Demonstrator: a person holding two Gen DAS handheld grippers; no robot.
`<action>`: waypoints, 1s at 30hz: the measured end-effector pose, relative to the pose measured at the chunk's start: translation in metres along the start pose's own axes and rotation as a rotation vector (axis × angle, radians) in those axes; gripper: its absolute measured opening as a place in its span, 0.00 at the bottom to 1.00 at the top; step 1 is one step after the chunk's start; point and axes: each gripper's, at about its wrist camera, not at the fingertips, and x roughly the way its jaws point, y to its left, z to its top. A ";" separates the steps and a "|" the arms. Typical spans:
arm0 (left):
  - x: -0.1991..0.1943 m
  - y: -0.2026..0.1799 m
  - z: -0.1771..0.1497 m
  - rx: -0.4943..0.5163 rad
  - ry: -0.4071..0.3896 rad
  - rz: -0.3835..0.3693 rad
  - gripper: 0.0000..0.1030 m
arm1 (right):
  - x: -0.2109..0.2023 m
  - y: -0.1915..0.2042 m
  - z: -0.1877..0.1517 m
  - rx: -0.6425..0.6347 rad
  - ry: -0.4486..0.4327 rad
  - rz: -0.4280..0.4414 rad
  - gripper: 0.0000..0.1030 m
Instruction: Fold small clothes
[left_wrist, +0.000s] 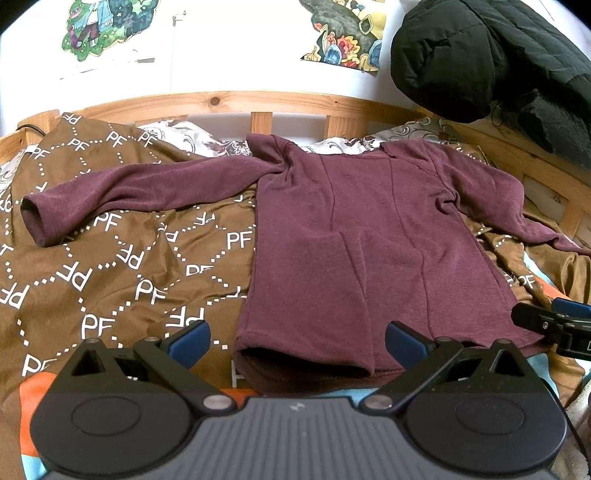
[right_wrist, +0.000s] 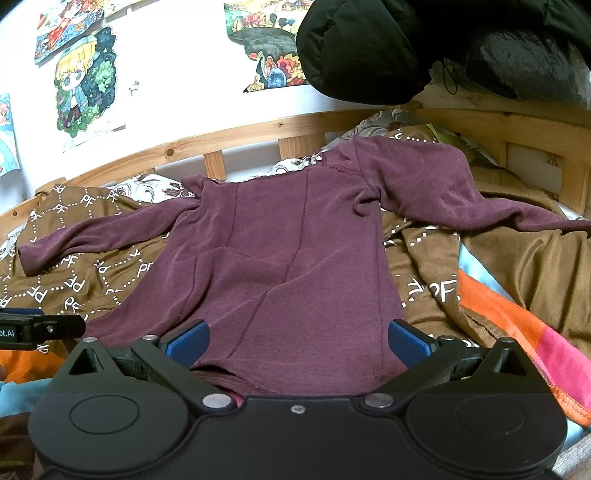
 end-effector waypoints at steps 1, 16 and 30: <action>0.000 -0.001 0.000 0.000 0.001 0.000 0.99 | 0.000 0.000 0.000 0.000 0.000 0.000 1.00; 0.000 -0.001 0.000 0.001 0.001 -0.001 0.99 | 0.002 -0.001 -0.001 0.003 0.005 0.001 1.00; 0.000 -0.001 0.000 0.000 0.001 0.000 0.99 | 0.004 -0.002 -0.001 0.009 0.010 0.001 1.00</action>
